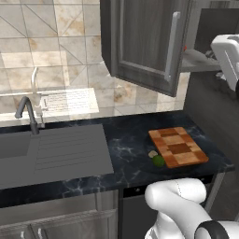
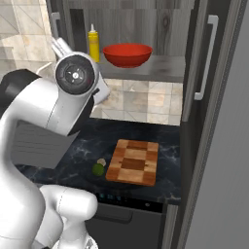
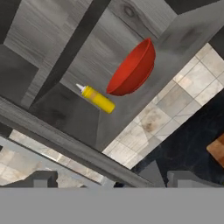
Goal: Open the cabinet. Place the bowl and condiment on the counter. Then place the lime and garlic on the cutting board.
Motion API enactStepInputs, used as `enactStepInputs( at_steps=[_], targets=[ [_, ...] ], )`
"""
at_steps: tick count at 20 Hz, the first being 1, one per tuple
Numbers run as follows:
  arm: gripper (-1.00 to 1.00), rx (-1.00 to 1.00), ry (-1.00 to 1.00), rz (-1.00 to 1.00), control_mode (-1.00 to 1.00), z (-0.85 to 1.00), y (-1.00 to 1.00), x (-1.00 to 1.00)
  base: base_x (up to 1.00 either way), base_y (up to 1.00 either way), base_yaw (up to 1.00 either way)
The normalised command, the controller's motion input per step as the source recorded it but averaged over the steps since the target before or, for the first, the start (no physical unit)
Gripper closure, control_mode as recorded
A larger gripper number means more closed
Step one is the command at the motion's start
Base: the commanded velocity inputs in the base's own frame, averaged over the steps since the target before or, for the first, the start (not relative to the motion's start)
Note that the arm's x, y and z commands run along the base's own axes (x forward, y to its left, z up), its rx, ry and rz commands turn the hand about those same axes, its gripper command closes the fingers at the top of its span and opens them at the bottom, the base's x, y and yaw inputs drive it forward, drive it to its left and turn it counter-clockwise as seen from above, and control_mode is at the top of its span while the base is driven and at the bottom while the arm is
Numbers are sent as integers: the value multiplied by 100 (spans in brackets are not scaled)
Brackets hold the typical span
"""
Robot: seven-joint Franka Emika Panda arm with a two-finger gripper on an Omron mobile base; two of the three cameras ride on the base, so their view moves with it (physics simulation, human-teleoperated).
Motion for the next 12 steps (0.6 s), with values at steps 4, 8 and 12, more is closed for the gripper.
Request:
enactStepInputs(
  at_steps=[4,8,12],
  targets=[
    [-100,1,1,0,-100,-11,5,32,0,0,0],
    [-100,2,1,0,-100,-8,2,33,0,0,0],
    [-100,4,2,0,-100,0,0,33,0,0,0]
  ],
)
